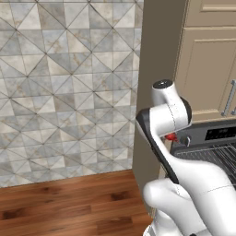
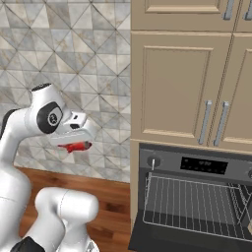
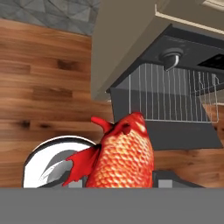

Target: Take the fish from the oven and place it on the plate on the counter.

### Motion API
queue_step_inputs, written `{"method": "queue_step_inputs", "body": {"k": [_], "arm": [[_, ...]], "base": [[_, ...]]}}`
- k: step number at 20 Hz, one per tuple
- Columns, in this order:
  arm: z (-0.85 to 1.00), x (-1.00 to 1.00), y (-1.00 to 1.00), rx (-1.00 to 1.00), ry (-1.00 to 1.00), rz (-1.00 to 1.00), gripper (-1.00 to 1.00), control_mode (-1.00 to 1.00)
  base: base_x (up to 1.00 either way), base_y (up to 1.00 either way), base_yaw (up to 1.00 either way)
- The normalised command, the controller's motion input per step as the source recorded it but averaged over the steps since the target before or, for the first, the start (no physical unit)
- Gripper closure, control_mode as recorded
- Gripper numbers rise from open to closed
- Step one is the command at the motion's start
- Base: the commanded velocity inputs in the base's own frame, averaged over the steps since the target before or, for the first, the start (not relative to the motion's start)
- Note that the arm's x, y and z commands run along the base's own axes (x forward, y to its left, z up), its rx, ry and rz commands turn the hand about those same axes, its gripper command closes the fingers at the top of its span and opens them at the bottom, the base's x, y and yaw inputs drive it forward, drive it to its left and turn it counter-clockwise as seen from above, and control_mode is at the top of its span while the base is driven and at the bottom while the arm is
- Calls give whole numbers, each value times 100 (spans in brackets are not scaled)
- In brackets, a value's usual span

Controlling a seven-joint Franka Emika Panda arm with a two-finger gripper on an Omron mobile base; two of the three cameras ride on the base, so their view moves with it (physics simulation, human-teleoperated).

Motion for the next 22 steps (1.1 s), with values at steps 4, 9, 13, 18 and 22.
{"method": "queue_step_inputs", "body": {"k": [4, 9, 13, 18, 22], "arm": [[0, 18, 2, 0, 0, -1, 100, -100], [0, 1, 10, 0, 0, 0, 100, -100], [-13, -20, 44, -1, -1, -5, 100, -100], [-26, -35, 48, -2, -3, -7, 100, -100], [0, 0, 0, 0, 0, 0, 100, 100]], "base": [[0, 0, 0], [0, 0, 0], [0, 0, 0], [0, 0, 0], [-80, 30, -15]]}}
